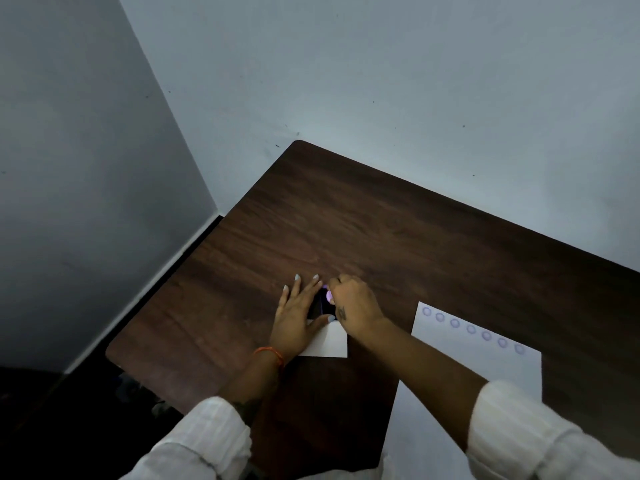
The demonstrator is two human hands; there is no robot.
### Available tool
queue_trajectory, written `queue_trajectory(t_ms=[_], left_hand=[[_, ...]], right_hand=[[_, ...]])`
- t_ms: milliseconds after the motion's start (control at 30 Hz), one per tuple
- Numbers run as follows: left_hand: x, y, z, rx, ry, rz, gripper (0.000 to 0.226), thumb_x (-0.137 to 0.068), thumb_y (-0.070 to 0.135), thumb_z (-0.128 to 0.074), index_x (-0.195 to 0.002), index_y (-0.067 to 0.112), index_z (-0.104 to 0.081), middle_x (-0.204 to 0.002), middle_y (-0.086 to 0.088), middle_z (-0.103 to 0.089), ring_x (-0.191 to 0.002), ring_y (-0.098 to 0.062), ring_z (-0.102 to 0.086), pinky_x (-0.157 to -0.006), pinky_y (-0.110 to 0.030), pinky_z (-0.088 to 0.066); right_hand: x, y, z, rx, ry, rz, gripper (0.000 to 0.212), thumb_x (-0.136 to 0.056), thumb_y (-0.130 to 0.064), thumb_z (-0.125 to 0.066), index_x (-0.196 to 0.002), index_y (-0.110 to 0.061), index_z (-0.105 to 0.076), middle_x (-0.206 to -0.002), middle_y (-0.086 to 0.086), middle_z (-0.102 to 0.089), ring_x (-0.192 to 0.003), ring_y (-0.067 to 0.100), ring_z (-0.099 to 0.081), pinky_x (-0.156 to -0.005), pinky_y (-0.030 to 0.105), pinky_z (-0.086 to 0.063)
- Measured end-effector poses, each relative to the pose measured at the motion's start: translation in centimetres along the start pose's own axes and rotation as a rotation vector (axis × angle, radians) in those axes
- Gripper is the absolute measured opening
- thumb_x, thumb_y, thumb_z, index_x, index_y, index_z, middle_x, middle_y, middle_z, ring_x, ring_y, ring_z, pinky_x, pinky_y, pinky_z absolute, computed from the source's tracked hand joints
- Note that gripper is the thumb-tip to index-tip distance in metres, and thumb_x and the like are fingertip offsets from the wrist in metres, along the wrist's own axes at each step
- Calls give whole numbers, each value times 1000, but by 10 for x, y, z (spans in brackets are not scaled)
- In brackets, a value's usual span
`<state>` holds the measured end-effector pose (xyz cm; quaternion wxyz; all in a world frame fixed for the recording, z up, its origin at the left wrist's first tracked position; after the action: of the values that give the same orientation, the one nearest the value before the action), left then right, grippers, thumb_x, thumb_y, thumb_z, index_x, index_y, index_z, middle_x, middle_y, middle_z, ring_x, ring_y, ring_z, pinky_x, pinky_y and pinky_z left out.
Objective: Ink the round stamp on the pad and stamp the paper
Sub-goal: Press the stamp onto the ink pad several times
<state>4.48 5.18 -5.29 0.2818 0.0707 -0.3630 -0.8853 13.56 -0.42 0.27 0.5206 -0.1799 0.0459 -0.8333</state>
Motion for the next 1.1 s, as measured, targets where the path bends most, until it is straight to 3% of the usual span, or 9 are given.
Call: queue_trajectory(t_ms=[33, 133, 233, 367, 633, 800, 900, 1033, 1100], left_hand=[[0, 1, 0, 9, 1, 5, 67, -87, 39, -57, -143, 21, -25, -156, 3, -20, -146, -18, 1, -118, -35, 5], [-1, 1, 1, 36, -11, 18, 67, -87, 38, -58, -143, 20, -27, -156, 2, -21, -146, -19, 0, -118, -37, 4], [-1, 0, 1, 41, -15, 20, 67, -87, 38, -58, -143, 20, -27, -156, 2, -21, -146, -19, 0, -118, -37, 5], [-3, -2, -1, 36, 1, 21, 66, -86, 39, -58, -142, 22, -27, -156, 2, -22, -146, -18, -1, -117, -37, 5], [-3, -5, -4, 21, 21, 11, 66, -86, 41, -58, -142, 22, -28, -155, 3, -24, -146, -18, -2, -118, -38, 4], [-4, -9, -6, 12, 17, -8, 67, -86, 42, -57, -142, 23, -27, -156, 4, -22, -142, -11, 2, -116, -35, 5], [-3, -8, -6, 12, 12, -10, 67, -86, 43, -57, -142, 24, -27, -156, 4, -23, -144, -14, 1, -117, -36, 5], [-3, -7, -4, 19, -5, -4, 66, -86, 42, -57, -142, 23, -27, -156, 3, -22, -145, -17, 0, -118, -38, 4], [-3, -6, -4, 13, -4, -3, 66, -86, 42, -57, -142, 23, -27, -156, 3, -22, -145, -18, 0, -118, -38, 5]], right_hand=[[-4, 0, 7, -32, -16, -22, 17, -86, -11, -53, -98, -3, -61, -105, 23, -61, -96, 34, -58, -81, 39, -47], [-11, 12, 26, -213, -82, -77, 24, -81, -14, -45, -62, -10, -60, -74, 22, -55, -68, 33, -49, -60, 32, -41], [4, 26, 22, -246, -74, -83, 15, -84, -6, -52, -86, -2, -67, -85, 19, -62, -79, 33, -56, -66, 27, -41], [29, 22, -1, -130, 59, 35, 27, -92, -9, -45, -115, -3, -57, -123, 17, -58, -115, 29, -52, -97, 34, -42], [16, 23, -3, -60, 1, 40, 26, -95, -13, -44, -116, -2, -55, -121, 19, -58, -110, 29, -54, -95, 36, -46], [21, 22, -3, 17, -124, 226, 36, -87, -7, -54, -123, -3, -50, -132, 18, -52, -123, 30, -46, -104, 39, -40], [18, 21, -4, -53, -50, 145, 28, -93, -13, -46, -118, -3, -55, -124, 18, -58, -115, 29, -53, -100, 37, -44], [9, 31, 7, -224, 21, 9, 18, -87, -7, -52, -97, -1, -66, -102, 18, -65, -95, 31, -62, -79, 31, -46], [7, 32, 9, -166, 53, 38, 22, -90, -7, -48, -105, -1, -63, -108, 18, -64, -101, 30, -59, -83, 31, -45]])
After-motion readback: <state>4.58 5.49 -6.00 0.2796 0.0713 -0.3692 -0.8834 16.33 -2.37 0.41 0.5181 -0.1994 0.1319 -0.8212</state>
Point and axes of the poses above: each hand's wrist, its own x-axis away from the middle knuckle, its own z-axis out of the back of the hand, y = z × x, the point moved 5 cm from there along -x, towards the middle knuckle
